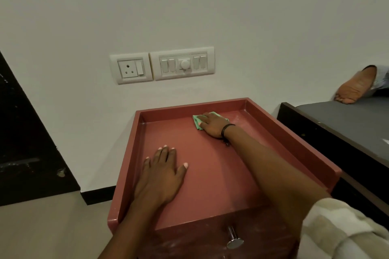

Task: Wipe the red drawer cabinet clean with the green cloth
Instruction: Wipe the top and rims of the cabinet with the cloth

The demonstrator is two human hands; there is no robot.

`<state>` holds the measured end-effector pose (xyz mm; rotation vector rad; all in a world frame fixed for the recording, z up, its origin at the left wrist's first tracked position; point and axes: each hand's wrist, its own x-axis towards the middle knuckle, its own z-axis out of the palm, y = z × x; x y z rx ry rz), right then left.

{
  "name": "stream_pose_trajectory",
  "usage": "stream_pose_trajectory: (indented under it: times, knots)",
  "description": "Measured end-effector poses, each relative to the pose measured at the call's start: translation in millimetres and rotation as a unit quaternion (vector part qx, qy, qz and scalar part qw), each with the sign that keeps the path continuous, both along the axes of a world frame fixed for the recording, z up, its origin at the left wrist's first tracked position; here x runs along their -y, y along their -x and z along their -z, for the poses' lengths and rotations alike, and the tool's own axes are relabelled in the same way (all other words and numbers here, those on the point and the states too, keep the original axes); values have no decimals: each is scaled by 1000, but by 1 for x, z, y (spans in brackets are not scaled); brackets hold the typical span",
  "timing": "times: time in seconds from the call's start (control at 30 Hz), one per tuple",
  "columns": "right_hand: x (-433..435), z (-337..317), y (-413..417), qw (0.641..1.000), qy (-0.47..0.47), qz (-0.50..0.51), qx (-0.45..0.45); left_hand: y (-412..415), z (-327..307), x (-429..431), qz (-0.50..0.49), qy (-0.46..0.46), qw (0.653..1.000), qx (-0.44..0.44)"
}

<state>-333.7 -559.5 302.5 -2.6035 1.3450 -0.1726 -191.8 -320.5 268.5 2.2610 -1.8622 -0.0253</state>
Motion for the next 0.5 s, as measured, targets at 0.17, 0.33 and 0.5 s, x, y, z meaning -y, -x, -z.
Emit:
stream_pose_trajectory:
  times: [0.17,0.33,0.5]
  knots:
    - [-68,2,27,1000,-13,-4,6,3,-8,-4,4,-17,1000,-17]
    - [-165,2,67,1000,-4,-8,11,20,-18,3,1,-38,999,-29]
    - [-233,11,104,999,14,8,40,60,-27,26,59,-52,995,-58]
